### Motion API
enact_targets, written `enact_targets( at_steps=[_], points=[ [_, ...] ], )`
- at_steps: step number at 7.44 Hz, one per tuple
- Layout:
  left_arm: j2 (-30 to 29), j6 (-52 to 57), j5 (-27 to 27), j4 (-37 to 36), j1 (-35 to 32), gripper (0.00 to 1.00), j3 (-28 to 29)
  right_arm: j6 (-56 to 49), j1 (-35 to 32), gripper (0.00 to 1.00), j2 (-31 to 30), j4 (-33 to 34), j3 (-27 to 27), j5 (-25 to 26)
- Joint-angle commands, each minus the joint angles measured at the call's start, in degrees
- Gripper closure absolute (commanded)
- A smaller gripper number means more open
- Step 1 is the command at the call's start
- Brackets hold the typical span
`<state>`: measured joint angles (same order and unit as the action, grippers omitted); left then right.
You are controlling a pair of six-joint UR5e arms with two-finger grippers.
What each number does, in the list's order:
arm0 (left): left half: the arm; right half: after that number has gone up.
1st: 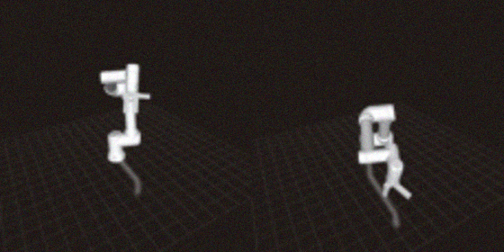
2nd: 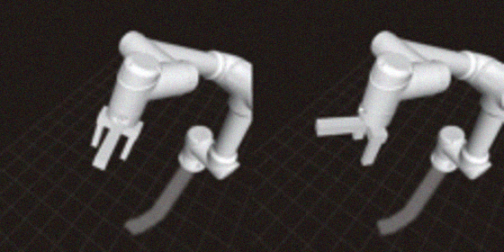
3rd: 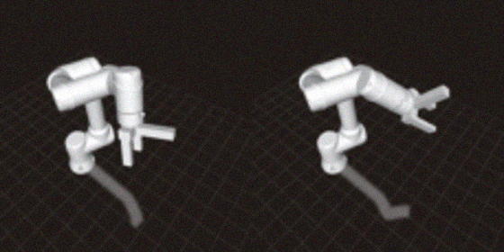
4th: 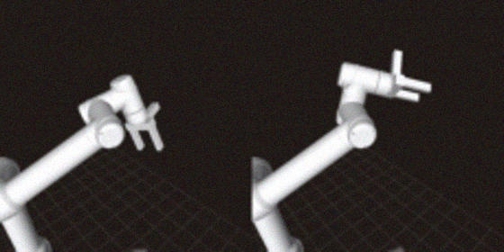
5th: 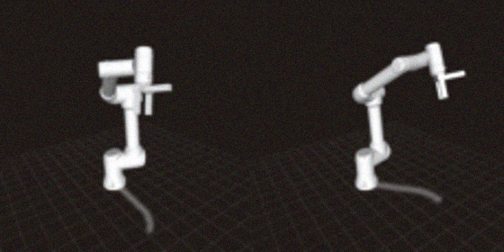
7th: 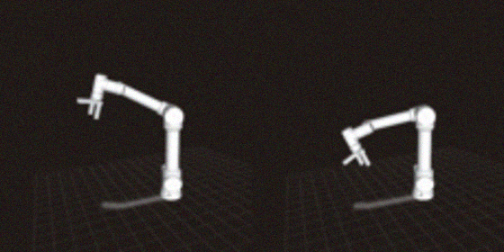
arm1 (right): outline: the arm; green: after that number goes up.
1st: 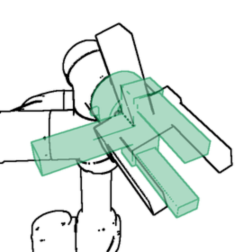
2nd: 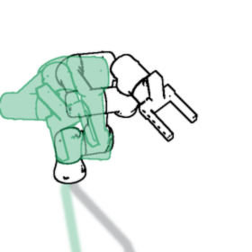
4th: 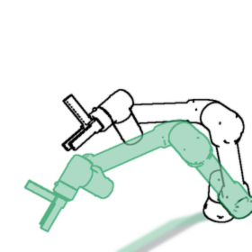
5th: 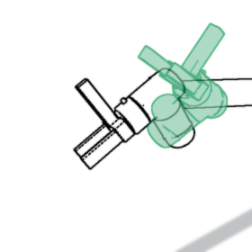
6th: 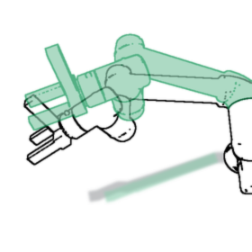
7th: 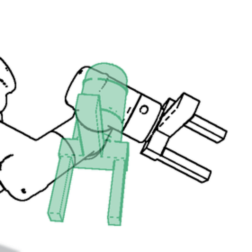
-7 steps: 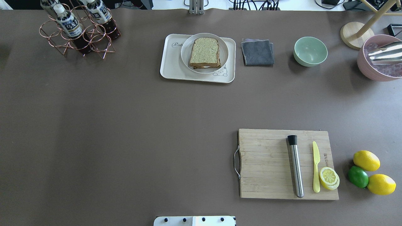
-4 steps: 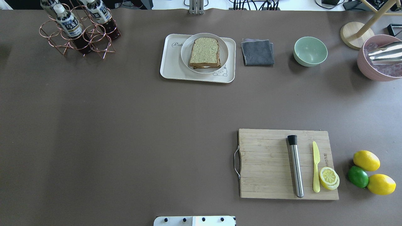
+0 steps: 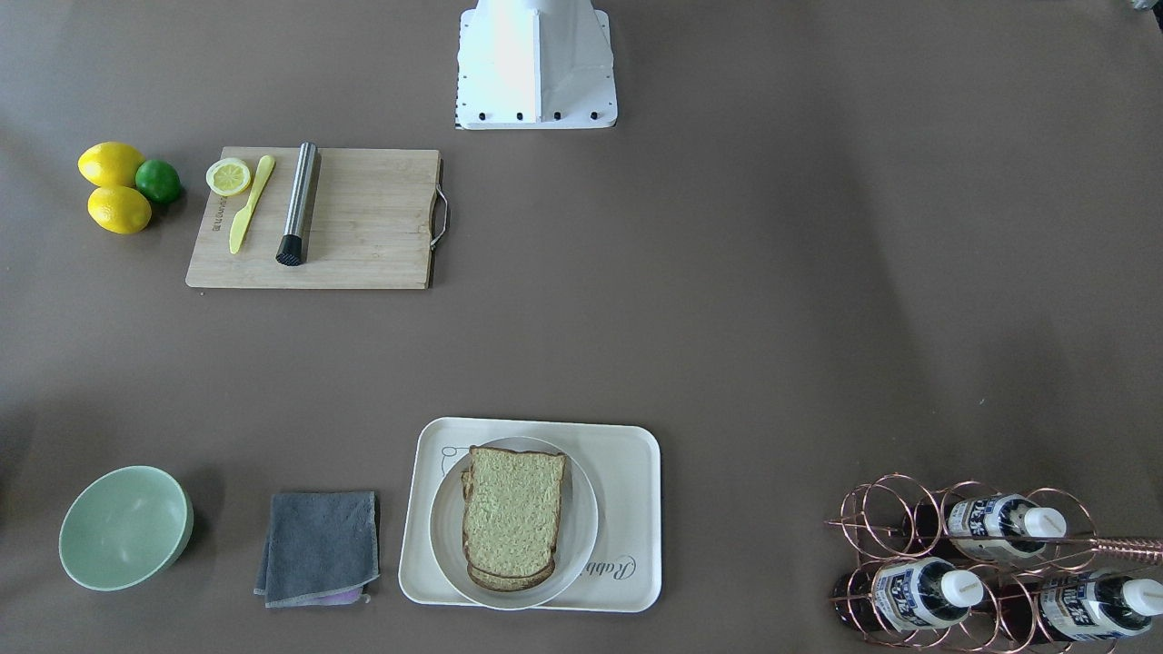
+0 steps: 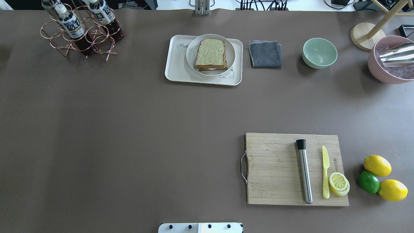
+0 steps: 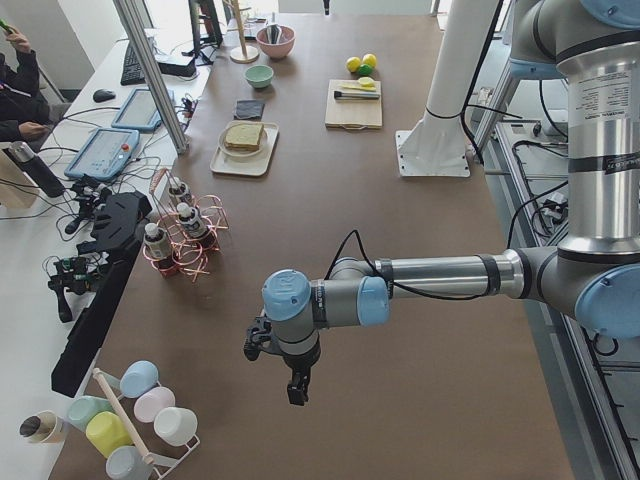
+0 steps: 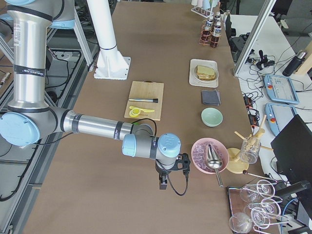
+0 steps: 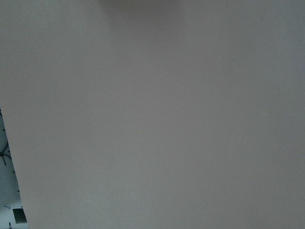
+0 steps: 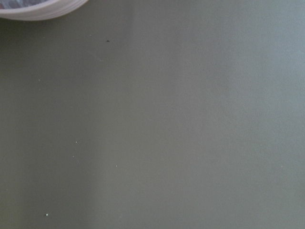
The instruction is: Make sandwich and place on tray
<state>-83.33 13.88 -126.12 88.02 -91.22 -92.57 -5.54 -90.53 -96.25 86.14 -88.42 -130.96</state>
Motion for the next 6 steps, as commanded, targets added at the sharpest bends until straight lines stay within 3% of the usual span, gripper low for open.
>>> enact_targets(
  at_steps=[1, 6],
  points=[
    [-0.1, 0.0, 0.0, 0.0, 0.0, 0.02, -0.1, 0.0, -0.1, 0.0, 0.0, 0.0, 0.0, 0.0],
    [-0.3, 0.0, 0.0, 0.1, 0.1, 0.02, -0.2, 0.0, 0.0, 0.0, 0.0, 0.0, -0.1, 0.0]
  ],
)
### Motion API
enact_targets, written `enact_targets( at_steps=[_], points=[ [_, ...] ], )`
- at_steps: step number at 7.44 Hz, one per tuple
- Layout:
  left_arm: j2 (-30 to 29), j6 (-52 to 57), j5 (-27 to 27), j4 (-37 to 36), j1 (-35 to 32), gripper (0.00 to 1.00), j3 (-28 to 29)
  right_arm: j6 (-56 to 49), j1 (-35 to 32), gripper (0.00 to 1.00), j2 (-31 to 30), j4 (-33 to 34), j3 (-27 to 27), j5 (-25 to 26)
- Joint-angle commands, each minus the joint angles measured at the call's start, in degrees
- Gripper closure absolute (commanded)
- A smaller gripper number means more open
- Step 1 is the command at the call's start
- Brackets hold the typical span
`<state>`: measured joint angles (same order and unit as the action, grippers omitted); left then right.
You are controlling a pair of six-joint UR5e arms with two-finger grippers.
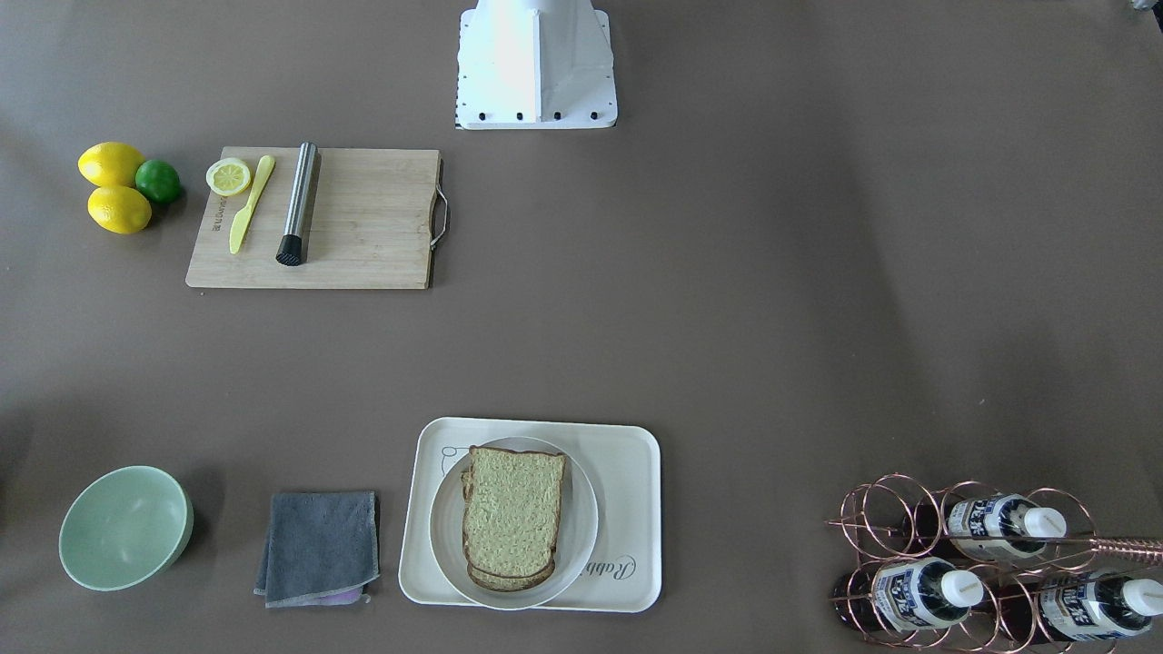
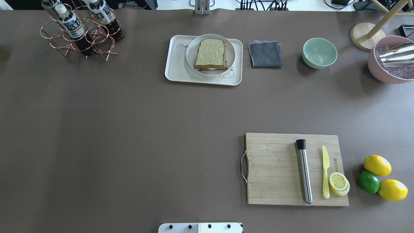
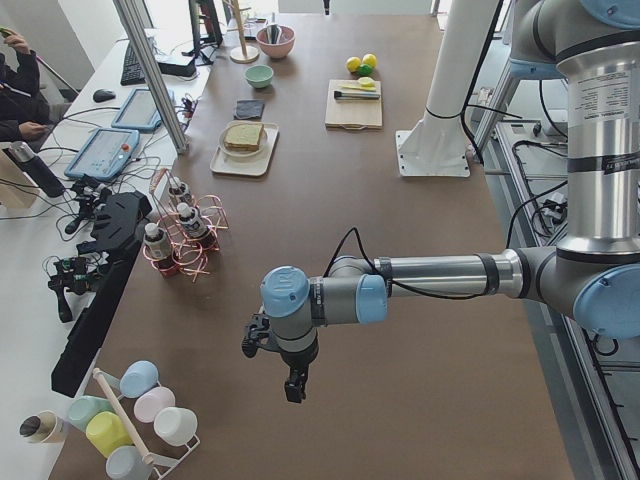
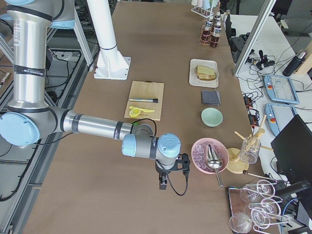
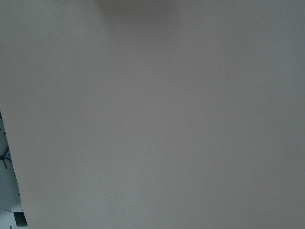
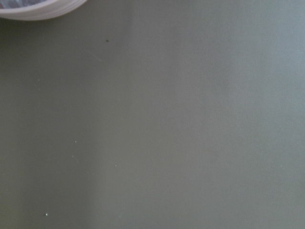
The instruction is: Make sandwich and place on tray
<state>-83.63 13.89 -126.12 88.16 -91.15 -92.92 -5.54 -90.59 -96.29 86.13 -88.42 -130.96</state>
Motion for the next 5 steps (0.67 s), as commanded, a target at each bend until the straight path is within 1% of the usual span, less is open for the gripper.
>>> enact_targets(
  at_steps=[1, 5],
  points=[
    [0.1, 0.0, 0.0, 0.1, 0.0, 0.02, 0.1, 0.0, 0.0, 0.0, 0.0, 0.0, -0.1, 0.0],
    [0.2, 0.0, 0.0, 0.3, 0.0, 0.02, 0.2, 0.0, 0.0, 0.0, 0.1, 0.0, -0.5, 0.0]
  ],
)
